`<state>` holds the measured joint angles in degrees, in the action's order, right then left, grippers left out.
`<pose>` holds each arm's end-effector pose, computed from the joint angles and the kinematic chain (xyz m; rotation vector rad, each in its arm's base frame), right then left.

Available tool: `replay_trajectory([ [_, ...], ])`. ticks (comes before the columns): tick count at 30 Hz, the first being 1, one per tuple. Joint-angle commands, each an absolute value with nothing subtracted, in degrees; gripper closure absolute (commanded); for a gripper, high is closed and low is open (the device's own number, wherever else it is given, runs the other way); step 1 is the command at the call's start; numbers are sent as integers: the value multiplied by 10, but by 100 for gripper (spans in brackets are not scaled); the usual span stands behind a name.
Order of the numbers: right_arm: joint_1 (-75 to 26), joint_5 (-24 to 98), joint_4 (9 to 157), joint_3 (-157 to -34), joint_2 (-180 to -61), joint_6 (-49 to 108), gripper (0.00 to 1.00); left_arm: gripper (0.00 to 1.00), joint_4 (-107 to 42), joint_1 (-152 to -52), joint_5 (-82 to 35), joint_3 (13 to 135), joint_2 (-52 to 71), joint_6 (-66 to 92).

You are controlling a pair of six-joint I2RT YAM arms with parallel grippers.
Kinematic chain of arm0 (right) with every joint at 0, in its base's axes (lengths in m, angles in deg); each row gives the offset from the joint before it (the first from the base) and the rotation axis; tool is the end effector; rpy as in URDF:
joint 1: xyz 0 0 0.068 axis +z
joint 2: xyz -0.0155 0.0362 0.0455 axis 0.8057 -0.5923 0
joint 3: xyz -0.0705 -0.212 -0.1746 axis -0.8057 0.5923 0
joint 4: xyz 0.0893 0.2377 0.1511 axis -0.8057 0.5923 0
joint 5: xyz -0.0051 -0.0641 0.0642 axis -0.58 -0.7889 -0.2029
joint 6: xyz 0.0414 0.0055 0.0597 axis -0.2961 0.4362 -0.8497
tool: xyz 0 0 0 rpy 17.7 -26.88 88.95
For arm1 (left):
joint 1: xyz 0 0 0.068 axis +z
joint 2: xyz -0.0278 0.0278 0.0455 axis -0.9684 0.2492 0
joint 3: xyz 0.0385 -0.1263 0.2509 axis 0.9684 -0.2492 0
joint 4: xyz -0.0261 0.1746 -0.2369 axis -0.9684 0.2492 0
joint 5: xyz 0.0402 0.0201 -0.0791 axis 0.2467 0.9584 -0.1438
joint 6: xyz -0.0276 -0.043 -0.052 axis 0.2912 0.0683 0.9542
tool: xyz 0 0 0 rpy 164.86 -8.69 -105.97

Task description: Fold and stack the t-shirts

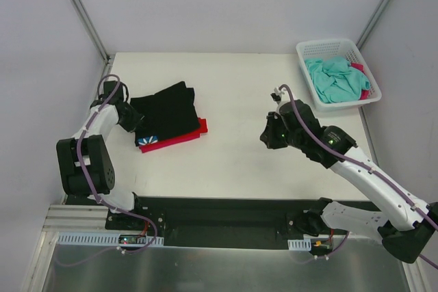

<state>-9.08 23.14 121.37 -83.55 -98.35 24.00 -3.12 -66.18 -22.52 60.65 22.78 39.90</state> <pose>0.1925 0.1802 0.3570 -0.5454 2.1332 0.4405 0.3559 0.0511 0.1884 -1.0069 2.3951 -0.3477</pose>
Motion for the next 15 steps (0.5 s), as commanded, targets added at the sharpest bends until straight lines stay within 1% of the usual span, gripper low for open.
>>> replay_trajectory([
  [1,-93,231,1206,-832,-970,234,99,100,-25,-676,-215,624,184,394],
  [3,-93,231,1206,-830,-972,232,99,100,3,-693,-199,658,151,388],
  [6,-93,237,1197,-827,-977,228,99,100,56,-752,-172,715,127,370],
  [8,-93,241,1194,-827,-978,223,99,100,80,-813,-134,728,115,375],
  [10,-93,244,1190,-822,-978,220,99,100,82,-851,-125,709,97,407],
  [15,-93,246,1196,-814,-964,218,99,100,30,-874,-111,602,71,485],
])
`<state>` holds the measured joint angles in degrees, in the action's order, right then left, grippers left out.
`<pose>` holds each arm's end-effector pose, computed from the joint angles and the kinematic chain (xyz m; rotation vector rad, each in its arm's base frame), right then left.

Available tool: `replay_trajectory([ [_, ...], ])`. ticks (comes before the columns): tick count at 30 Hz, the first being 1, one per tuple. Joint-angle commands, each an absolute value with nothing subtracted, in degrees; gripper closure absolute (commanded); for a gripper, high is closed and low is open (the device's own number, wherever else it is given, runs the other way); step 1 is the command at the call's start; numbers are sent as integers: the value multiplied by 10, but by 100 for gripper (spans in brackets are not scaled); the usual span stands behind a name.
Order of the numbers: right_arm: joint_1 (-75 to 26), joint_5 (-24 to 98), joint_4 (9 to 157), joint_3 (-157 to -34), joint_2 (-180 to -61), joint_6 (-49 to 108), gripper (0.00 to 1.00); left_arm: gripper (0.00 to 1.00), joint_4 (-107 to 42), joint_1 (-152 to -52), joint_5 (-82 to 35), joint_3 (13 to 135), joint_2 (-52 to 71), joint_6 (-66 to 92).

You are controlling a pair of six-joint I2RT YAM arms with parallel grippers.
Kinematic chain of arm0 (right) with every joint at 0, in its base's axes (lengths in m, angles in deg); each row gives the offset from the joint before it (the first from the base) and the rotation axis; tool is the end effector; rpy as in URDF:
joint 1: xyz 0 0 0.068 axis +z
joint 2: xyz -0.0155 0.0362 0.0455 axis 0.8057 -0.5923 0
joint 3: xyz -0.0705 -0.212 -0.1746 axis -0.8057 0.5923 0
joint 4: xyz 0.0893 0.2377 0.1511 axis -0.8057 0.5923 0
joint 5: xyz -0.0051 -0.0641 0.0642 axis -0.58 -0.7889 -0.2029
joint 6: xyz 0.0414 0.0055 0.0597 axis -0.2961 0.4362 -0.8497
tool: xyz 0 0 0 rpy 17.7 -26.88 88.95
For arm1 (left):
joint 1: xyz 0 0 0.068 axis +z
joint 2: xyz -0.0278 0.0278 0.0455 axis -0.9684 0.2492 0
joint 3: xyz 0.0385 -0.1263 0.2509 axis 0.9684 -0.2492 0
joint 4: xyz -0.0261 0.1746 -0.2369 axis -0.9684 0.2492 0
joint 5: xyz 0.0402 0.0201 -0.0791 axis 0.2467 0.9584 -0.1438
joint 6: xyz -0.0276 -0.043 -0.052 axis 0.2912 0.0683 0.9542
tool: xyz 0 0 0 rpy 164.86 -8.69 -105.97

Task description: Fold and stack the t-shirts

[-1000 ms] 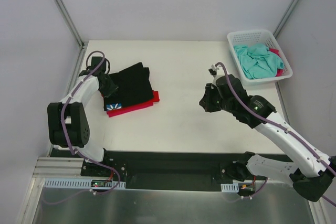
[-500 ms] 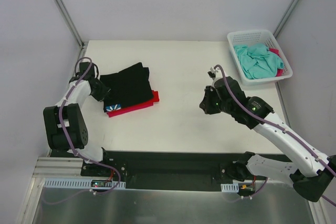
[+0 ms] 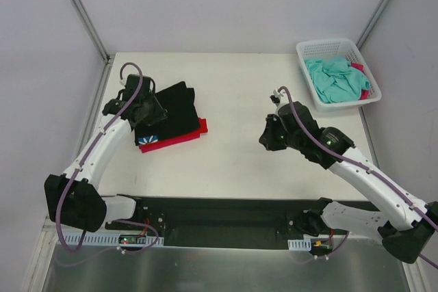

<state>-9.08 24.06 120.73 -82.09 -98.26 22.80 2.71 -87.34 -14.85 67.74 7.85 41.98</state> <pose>0.1923 0.1814 0.3487 -0.5373 2.1539 0.4624 0.3237 -0.0670 0.3108 -0.5811 2.2580 -0.4568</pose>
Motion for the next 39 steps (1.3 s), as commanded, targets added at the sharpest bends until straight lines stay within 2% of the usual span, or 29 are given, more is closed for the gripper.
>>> replay_trajectory([
  [1,-93,245,1198,-813,-962,216,99,100,18,-876,-118,589,73,490],
  [10,-93,234,1211,-804,-944,217,99,100,-14,-935,-118,587,179,507],
  [22,-94,222,1225,-797,-936,224,99,100,-47,-944,-99,550,216,526],
  [31,-96,221,1228,-797,-936,226,99,100,-91,-924,-143,528,243,540],
  [39,-102,223,1230,-797,-944,232,99,100,-116,-842,-196,539,287,509],
])
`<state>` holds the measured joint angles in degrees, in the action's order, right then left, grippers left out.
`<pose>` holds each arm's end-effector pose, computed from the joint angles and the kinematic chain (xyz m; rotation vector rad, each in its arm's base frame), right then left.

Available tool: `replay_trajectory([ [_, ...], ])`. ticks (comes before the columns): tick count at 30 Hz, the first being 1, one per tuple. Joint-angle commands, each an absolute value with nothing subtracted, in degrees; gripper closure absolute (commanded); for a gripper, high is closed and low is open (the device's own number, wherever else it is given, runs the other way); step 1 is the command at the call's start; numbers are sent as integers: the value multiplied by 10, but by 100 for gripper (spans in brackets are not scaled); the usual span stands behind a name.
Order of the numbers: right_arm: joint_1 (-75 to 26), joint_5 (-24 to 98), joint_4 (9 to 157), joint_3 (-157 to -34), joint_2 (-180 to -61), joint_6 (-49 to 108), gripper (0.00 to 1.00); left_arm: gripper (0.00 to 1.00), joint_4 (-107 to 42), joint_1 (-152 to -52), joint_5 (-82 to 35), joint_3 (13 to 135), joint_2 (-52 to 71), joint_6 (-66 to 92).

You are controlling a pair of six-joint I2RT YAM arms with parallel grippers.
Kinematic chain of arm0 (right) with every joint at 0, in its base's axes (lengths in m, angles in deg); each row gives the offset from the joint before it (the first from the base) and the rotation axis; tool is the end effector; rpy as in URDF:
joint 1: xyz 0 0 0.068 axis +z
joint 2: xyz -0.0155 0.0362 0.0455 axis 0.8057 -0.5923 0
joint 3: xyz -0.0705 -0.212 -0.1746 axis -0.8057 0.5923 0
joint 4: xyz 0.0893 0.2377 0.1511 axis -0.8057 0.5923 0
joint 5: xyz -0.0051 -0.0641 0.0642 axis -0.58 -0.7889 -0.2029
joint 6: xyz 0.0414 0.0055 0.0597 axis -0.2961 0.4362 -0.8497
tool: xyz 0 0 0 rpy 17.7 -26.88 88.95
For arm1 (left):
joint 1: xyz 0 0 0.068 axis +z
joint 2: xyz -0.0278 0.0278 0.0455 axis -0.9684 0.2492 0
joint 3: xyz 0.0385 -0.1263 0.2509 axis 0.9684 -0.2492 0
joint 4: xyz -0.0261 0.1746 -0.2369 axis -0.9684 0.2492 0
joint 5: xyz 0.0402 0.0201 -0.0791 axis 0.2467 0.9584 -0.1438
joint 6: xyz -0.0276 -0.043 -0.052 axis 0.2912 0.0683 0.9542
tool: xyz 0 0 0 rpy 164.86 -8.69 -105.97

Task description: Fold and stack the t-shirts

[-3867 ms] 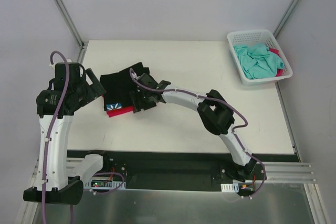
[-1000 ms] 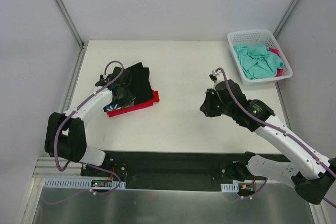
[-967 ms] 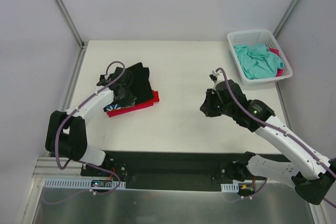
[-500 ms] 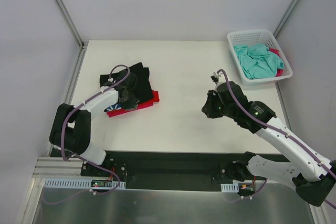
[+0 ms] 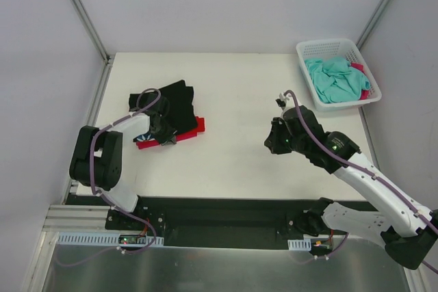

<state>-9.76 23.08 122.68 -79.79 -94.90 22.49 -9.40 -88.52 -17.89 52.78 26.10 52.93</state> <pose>0.1834 0.1670 0.3434 -0.5126 2.1701 0.4337 0.3342 -0.0797 0.1307 -0.8819 2.5779 -0.4097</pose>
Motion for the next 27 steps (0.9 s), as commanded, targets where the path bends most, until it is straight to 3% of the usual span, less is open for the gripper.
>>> replay_trajectory([
  [1,-103,225,1230,-798,-948,232,99,100,-116,-832,-201,548,291,507],
  [27,-139,223,1326,-827,-870,266,99,100,-25,-665,-169,915,536,420],
])
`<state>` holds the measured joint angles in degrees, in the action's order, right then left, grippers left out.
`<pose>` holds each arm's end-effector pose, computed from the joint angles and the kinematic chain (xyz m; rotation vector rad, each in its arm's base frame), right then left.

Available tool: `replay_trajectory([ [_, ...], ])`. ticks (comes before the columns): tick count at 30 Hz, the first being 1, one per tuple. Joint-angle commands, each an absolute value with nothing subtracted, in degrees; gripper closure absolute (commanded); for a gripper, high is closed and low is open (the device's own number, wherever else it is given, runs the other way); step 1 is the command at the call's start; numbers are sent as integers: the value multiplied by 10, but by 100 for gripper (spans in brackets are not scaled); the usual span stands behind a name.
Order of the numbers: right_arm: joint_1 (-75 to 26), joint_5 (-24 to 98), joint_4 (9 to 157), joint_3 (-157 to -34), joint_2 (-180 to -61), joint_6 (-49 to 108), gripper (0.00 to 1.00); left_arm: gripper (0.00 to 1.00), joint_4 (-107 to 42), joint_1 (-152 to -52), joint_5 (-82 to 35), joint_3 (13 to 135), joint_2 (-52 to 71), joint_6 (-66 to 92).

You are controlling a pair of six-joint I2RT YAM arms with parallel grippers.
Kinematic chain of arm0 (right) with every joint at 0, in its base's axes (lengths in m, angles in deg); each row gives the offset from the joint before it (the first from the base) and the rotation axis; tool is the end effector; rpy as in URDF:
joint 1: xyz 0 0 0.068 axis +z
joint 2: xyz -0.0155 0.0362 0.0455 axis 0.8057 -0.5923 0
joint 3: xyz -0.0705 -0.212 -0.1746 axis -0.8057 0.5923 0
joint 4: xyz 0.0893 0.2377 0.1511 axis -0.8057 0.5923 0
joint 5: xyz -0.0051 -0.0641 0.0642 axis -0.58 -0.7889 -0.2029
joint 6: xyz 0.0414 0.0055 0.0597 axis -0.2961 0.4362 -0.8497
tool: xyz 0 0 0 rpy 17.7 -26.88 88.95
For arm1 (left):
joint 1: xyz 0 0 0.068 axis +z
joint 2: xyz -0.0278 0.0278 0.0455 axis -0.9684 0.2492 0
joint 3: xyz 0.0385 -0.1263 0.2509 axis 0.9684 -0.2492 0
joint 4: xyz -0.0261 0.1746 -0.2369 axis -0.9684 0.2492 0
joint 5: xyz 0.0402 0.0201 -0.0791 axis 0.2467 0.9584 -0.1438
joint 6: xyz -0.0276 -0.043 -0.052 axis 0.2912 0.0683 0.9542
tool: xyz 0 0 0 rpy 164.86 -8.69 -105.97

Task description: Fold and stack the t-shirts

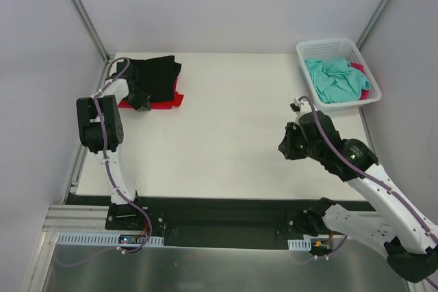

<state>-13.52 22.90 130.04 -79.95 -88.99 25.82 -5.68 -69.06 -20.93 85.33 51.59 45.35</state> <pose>0.1677 0.1322 0.3524 -0.5070 2.1826 0.3527 0.4804 0.0488 0.1361 -1.0869 2.4001 -0.3559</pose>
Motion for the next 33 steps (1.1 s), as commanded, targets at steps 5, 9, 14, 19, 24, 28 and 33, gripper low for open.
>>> replay_trajectory([
  [5,-140,228,1330,-833,-864,265,99,100,2,-650,-180,999,569,406],
  [9,-140,231,1325,-828,-876,261,99,100,4,-663,-200,993,527,420],
  [14,-140,256,1299,-812,-884,249,99,98,2,-754,-191,971,422,422],
  [19,-140,261,1305,-820,-877,246,99,100,2,-879,-163,1011,419,411],
  [24,-140,241,1336,-823,-847,250,99,100,11,-916,-133,1075,497,395],
  [28,-140,230,1345,-820,-828,252,99,100,30,-916,-81,1136,583,371],
  [33,-140,222,1362,-824,-823,258,99,100,41,-909,-49,1216,648,340],
])
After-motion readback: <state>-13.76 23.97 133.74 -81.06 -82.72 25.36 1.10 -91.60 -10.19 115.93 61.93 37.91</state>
